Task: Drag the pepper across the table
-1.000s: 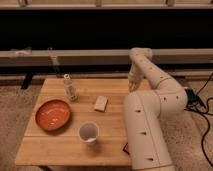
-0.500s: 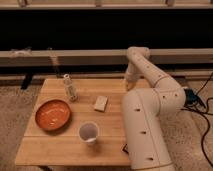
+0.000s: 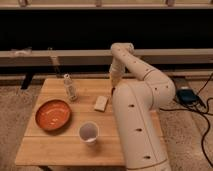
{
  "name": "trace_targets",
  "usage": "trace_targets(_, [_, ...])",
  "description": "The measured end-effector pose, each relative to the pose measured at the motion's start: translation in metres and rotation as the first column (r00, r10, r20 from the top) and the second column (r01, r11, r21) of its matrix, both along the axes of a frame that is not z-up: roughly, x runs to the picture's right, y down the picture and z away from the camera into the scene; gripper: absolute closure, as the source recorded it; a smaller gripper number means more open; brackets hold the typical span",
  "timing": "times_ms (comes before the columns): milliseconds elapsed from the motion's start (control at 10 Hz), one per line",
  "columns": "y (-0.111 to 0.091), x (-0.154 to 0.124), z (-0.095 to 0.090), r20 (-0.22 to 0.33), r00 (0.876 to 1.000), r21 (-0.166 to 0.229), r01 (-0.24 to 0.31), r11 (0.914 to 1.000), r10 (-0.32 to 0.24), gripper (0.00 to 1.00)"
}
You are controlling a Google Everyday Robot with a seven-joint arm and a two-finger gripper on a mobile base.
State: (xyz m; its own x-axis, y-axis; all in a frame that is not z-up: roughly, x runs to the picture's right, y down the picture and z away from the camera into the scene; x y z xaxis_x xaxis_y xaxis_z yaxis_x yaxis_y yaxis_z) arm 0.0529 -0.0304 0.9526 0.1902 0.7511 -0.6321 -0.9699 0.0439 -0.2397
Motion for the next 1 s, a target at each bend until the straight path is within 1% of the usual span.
trace_targets(100, [-0.001,-0.009,-0.002,0.027,0.999,0.031,0.02,0.9993,-0.021,1.0])
trace_targets(200, [-0.006,-0.011,-0.007,0.041,0.998,0.077,0.036,0.9964,-0.039,1.0])
trace_targets(300, [-0.008,-0.013,-0.009,0.047,0.998,0.102,0.042,0.9939,-0.047,0.98])
trace_targets(400, [-0.012,-0.02,-0.012,0.057,0.997,0.13,0.048,0.9903,-0.056,0.92])
trace_targets(500, [-0.015,-0.024,-0.014,0.064,0.996,0.164,0.053,0.985,-0.065,0.8])
trace_targets(700, [-0.022,-0.026,-0.02,0.069,0.994,0.227,0.065,0.9716,-0.082,0.61])
trace_targets(900, [-0.029,-0.037,-0.026,0.082,0.992,0.279,0.068,0.9578,-0.095,0.41])
trace_targets(1000, [-0.033,-0.037,-0.028,0.083,0.991,0.297,0.072,0.9521,-0.101,0.33])
